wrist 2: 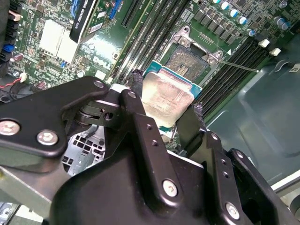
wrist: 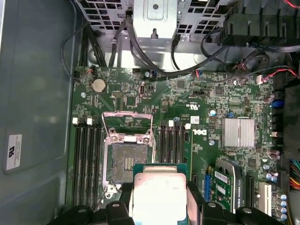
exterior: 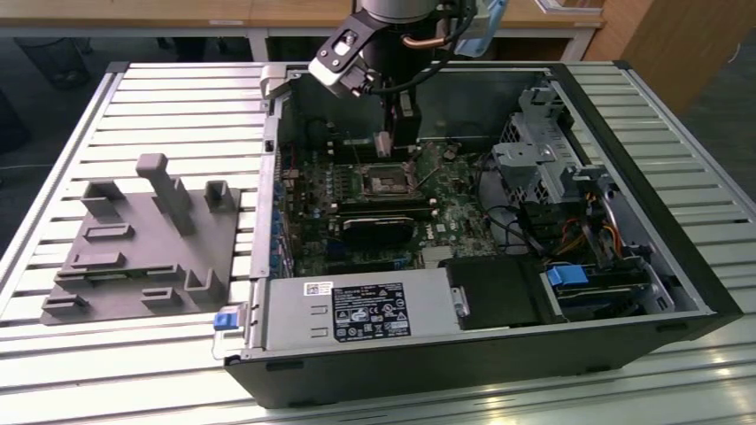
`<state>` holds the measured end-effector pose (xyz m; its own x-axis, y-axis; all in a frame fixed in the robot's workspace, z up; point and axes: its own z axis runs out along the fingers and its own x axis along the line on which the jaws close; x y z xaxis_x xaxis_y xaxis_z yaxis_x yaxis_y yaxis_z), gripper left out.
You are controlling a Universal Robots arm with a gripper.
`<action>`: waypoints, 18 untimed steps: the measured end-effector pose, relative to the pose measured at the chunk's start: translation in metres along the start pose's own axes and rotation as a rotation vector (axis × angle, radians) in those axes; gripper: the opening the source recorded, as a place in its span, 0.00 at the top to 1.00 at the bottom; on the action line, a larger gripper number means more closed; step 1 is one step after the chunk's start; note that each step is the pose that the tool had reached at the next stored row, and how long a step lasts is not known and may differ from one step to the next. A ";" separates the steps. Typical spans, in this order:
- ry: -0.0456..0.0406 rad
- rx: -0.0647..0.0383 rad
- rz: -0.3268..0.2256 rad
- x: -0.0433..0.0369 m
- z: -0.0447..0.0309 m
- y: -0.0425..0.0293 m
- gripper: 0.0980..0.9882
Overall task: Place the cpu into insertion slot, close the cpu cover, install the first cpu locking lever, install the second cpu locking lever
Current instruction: 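Place the cpu into insertion slot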
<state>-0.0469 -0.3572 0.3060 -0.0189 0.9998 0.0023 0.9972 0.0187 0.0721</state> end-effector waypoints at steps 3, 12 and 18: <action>-0.0001 0.000 0.000 0.0000 0.0010 -0.0001 0.51; -0.0012 0.000 0.014 0.0007 0.0108 -0.0012 0.51; -0.0012 0.000 0.014 0.0024 0.0218 -0.0019 0.51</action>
<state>-0.0473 -0.3548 0.2842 -0.0047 1.0000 0.0021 0.9974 0.0045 0.0721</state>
